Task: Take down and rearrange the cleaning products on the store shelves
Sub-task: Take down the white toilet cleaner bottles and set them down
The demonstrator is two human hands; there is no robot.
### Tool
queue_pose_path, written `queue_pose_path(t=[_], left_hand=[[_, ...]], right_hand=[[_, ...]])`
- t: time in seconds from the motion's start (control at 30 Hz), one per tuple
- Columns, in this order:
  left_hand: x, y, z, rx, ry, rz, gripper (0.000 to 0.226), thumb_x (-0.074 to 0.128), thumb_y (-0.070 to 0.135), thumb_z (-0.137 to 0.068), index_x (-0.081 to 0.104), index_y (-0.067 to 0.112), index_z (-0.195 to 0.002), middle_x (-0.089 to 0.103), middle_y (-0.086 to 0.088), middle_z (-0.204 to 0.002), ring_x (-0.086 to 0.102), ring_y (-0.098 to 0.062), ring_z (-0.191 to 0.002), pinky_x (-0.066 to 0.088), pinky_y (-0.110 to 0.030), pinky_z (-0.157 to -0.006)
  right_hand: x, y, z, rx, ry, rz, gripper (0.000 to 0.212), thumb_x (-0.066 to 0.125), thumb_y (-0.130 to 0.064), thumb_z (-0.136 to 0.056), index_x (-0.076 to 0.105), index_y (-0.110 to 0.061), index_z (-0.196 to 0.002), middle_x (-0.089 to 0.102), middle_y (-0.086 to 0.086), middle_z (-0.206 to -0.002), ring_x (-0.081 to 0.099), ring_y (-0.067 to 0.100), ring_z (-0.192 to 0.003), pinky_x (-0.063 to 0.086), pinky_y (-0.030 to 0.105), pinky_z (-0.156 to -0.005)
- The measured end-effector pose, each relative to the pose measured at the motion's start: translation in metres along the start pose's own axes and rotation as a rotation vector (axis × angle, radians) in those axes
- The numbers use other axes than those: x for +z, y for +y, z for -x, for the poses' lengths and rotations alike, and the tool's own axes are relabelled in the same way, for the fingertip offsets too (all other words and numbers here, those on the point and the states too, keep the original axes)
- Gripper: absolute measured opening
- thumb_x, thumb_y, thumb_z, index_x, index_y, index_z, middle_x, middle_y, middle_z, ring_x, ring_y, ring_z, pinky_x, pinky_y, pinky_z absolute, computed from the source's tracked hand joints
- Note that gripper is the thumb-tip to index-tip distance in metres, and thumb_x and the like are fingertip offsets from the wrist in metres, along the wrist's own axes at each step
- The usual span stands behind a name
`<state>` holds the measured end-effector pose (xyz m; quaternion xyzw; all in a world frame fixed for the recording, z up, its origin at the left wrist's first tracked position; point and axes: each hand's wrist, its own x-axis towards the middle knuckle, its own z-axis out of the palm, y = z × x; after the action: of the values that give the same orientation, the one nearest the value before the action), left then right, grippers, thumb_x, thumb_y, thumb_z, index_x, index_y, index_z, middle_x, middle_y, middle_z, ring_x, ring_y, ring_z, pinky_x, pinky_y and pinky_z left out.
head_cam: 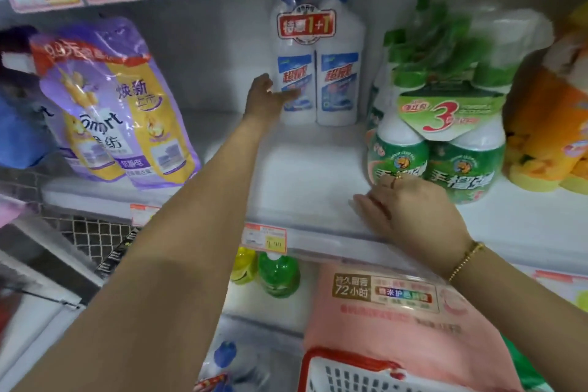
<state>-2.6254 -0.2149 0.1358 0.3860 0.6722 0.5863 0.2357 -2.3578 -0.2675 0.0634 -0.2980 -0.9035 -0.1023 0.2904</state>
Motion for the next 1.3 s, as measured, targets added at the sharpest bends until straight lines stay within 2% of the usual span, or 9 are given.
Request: queue_pose_path(t=[0.07,0.27,0.43,0.53,0.67,0.87,1.0,1.1,1.3], left_hand=[[0.004,0.004,-0.016,0.056,-0.057,0.077,0.023,0.075,0.009,-0.079,0.062,0.012,-0.099,0.067,-0.002,-0.108,0.068,-0.010,-0.085,0.052,-0.026,-0.077],[-0.005,0.000,-0.039,0.065,-0.125,0.025,0.059,0.090,0.025,-0.056,0.066,0.014,-0.109,0.072,-0.007,-0.110,0.070,-0.025,-0.098,0.054,-0.047,-0.090],[-0.009,0.018,-0.002,0.039,-0.028,-0.133,0.068,0.085,0.014,-0.069,0.045,0.010,-0.125,0.062,-0.004,-0.121,0.064,-0.018,-0.096,0.056,-0.035,-0.082],[-0.012,0.022,0.037,0.092,0.043,-0.238,0.063,0.085,0.008,-0.067,0.052,0.006,-0.121,0.061,-0.001,-0.113,0.060,-0.017,-0.095,0.049,-0.027,-0.080],[-0.024,0.017,0.102,0.209,0.143,-0.106,0.049,0.080,-0.008,-0.067,0.055,0.004,-0.107,0.062,0.002,-0.096,0.058,-0.003,-0.075,0.043,-0.004,-0.058],[-0.058,0.012,0.186,0.303,0.162,-0.121,0.059,0.084,-0.005,-0.060,0.052,0.022,-0.102,0.063,0.016,-0.091,0.059,0.003,-0.079,0.047,-0.015,-0.072],[-0.079,0.028,0.231,0.374,0.177,-0.124,0.058,0.088,0.001,-0.058,0.052,0.029,-0.095,0.062,0.015,-0.089,0.056,-0.008,-0.081,0.047,-0.020,-0.073],[-0.091,0.047,0.257,0.392,0.202,-0.112,0.060,0.086,-0.003,-0.059,0.053,0.034,-0.091,0.063,0.017,-0.087,0.057,-0.004,-0.081,0.048,-0.023,-0.076],[-0.105,0.087,0.302,0.372,0.171,0.051,0.056,0.082,-0.011,-0.060,0.060,0.014,-0.105,0.070,0.008,-0.092,0.065,0.006,-0.078,0.048,-0.008,-0.067]], right_hand=[[0.002,0.002,0.002,0.002,0.007,-0.021,0.050,0.040,-0.042,-0.090,0.067,-0.013,-0.060,0.058,0.003,-0.058,0.057,0.026,-0.054,0.044,0.029,-0.043],[0.001,0.001,0.003,-0.007,0.063,-0.155,0.045,0.040,-0.045,-0.092,0.069,-0.020,-0.068,0.061,-0.002,-0.060,0.058,0.021,-0.052,0.048,0.032,-0.045],[-0.003,0.002,0.001,0.023,0.069,-0.209,0.048,0.036,-0.051,-0.091,0.070,-0.024,-0.070,0.062,-0.007,-0.060,0.061,0.016,-0.054,0.047,0.028,-0.047],[-0.008,-0.001,0.005,-0.024,0.089,-0.204,0.048,0.035,-0.051,-0.092,0.070,-0.025,-0.073,0.063,-0.008,-0.061,0.060,0.013,-0.052,0.043,0.024,-0.047],[-0.020,-0.006,0.007,-0.020,0.139,-0.267,0.039,0.042,-0.047,-0.088,0.071,-0.021,-0.087,0.066,-0.009,-0.065,0.063,0.011,-0.054,0.045,0.020,-0.049],[-0.026,-0.009,0.010,0.037,0.067,-0.329,0.044,0.039,-0.051,-0.086,0.067,-0.018,-0.094,0.067,-0.004,-0.078,0.064,0.016,-0.062,0.048,0.025,-0.056],[-0.047,-0.032,0.009,0.312,0.176,-0.622,0.032,0.062,-0.040,-0.086,0.063,-0.014,-0.104,0.062,-0.004,-0.087,0.058,0.014,-0.070,0.038,0.015,-0.062],[-0.064,-0.062,0.008,0.482,0.233,-0.966,0.045,0.072,-0.027,-0.081,0.053,-0.016,-0.120,0.061,-0.001,-0.101,0.059,0.003,-0.075,0.042,0.006,-0.067],[-0.082,-0.093,0.013,0.565,0.139,-1.476,0.087,0.075,-0.039,-0.074,0.026,-0.029,-0.145,0.043,-0.001,-0.137,0.050,-0.010,-0.108,0.046,0.028,-0.098]])
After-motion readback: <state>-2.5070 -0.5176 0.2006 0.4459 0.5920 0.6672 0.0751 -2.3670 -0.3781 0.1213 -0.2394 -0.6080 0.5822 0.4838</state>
